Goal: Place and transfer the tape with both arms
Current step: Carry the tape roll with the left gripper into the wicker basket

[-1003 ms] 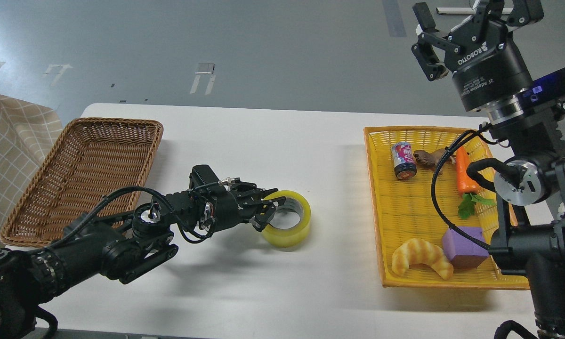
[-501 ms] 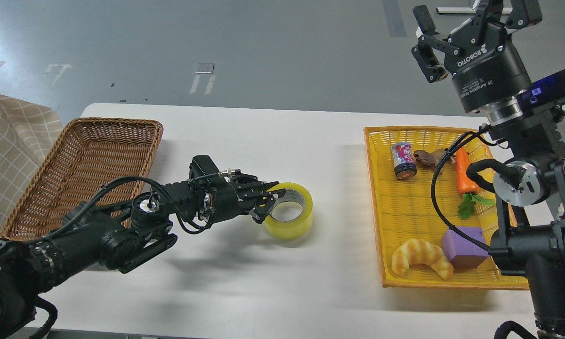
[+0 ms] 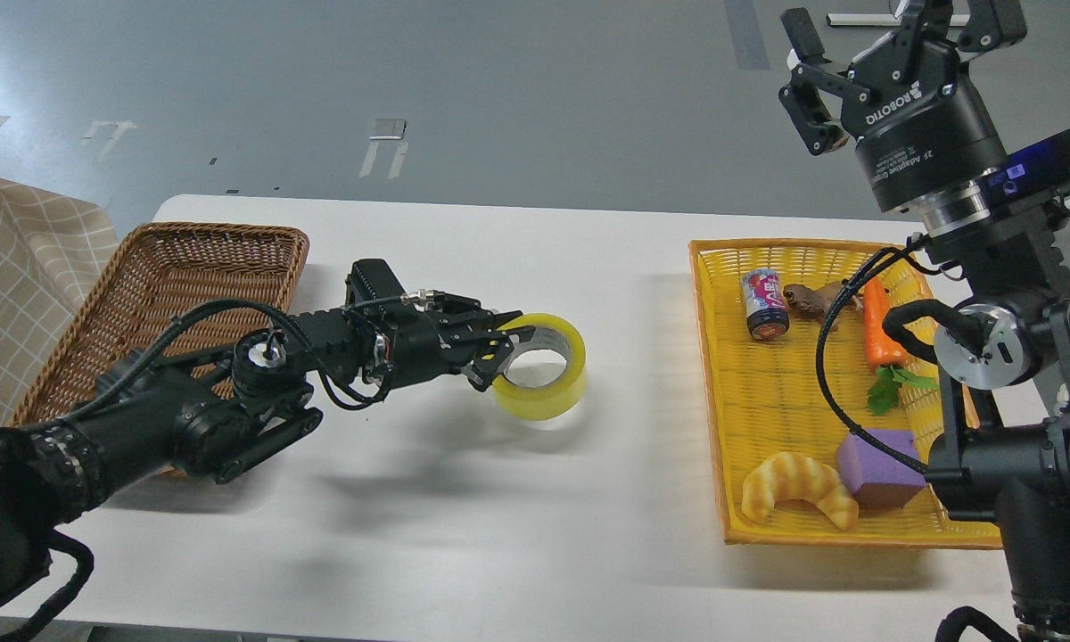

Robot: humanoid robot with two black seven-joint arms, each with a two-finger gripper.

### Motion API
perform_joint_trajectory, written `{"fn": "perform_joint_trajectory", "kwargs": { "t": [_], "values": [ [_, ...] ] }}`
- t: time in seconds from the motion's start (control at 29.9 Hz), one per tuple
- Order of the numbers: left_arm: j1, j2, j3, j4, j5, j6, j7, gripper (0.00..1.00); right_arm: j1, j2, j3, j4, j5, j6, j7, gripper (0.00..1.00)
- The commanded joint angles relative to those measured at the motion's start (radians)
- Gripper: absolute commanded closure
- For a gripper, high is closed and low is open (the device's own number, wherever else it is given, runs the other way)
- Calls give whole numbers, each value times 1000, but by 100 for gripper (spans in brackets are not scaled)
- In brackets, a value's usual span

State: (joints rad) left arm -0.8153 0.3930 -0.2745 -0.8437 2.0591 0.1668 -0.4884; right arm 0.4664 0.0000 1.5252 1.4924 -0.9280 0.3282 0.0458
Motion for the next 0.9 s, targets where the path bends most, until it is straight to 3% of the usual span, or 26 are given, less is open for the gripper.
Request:
{"fn": "perform_joint_trajectory", "kwargs": {
  "t": [0.0,0.23,0.87],
  "values": [
    [-42,38,0,2,-7,-1,0,86,1,0,0,-1,0,0,0,0],
    [-91,145,0,18,-59,-1,0,86,5,0,1,-1,0,2,0,0],
    [-42,348,1,126,-266,34,0,85,-11,0,-2,-9,0,3,3,0]
  ]
}}
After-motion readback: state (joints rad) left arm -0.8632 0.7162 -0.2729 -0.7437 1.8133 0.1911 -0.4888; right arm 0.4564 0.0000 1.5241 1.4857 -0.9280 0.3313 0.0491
